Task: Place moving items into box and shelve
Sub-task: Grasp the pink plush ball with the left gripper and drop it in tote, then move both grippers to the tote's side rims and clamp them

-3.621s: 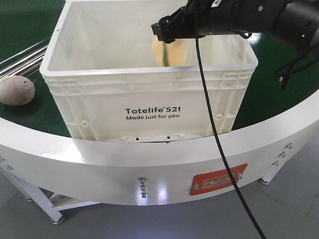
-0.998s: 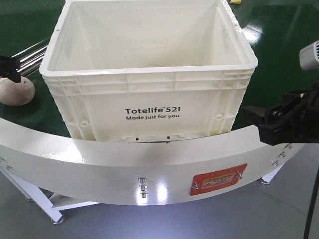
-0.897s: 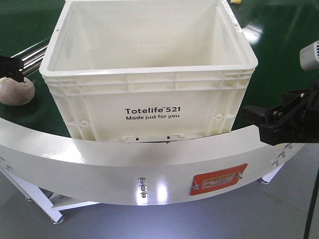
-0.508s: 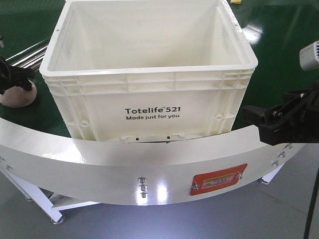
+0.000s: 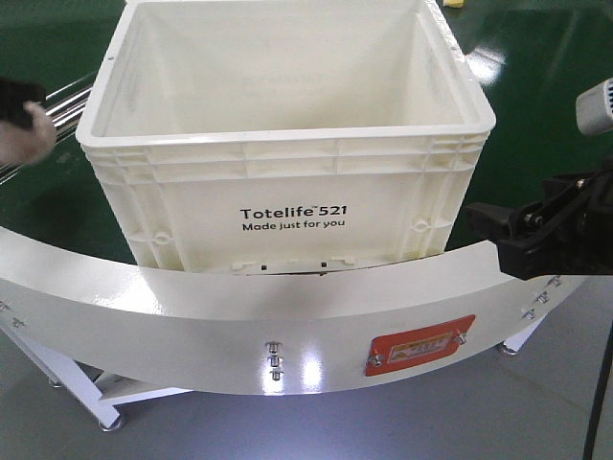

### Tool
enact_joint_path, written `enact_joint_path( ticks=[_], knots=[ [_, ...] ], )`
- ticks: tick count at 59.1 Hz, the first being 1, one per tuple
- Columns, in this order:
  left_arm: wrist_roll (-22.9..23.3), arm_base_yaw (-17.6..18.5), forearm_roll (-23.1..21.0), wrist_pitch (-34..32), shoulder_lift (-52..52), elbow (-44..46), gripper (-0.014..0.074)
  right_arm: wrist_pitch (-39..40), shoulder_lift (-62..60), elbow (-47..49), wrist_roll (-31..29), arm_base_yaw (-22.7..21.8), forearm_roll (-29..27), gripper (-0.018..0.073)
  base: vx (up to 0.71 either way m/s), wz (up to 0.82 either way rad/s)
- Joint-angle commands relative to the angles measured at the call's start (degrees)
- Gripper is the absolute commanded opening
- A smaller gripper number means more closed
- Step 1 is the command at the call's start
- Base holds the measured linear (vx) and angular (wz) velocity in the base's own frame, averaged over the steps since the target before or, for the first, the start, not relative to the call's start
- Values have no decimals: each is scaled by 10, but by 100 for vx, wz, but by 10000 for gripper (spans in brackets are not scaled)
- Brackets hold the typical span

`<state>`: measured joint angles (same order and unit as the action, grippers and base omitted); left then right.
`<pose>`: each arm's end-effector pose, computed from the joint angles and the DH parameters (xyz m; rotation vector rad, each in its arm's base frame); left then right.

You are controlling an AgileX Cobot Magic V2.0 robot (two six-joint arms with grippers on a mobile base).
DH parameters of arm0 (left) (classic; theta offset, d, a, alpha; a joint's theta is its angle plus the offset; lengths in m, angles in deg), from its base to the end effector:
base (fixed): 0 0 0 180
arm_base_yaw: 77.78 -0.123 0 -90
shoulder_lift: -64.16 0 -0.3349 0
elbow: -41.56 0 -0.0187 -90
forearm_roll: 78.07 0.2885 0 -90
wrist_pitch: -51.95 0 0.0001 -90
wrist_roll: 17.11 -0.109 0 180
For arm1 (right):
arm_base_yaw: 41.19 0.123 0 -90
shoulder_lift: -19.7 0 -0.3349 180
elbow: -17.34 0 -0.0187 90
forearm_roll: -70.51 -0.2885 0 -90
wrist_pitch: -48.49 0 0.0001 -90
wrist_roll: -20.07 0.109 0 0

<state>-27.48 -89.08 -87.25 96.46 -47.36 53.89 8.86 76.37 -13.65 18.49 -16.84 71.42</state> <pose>0.4684 0.0812 0.3200 -0.1169 2.4907 -0.0301 0.1737 0.0774 0.3672 -0.5079 2.1703 0.2003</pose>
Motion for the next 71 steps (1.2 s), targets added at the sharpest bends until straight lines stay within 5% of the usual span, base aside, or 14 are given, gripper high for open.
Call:
enact_joint_path(
  ticks=[1, 14, 34, 46, 56, 71],
  knots=[
    [2, 17, -19, -16, 74, 47, 325, 41, -6, 16, 0, -2, 4, 557, 0, 0],
    [-2, 82, -32, -33, 142, 81, 325, 41, -6, 16, 0, -2, 4, 557, 0, 0],
    [-90, 217, -78, -28, 131, 79, 333, 40, -6, 16, 0, -2, 4, 557, 0, 0],
    [-120, 281, -76, -22, 96, 79, 494, 40, -6, 16, 0, -2, 4, 557, 0, 0],
    [-120, 299, -75, -31, 90, 80, 664, 40, -6, 16, 0, -2, 4, 557, 0, 0],
    [-114, 299, -23, 15, 108, 101, 671, 46, -6, 17, -6, -2, -9, 557, 0, 0]
  ],
)
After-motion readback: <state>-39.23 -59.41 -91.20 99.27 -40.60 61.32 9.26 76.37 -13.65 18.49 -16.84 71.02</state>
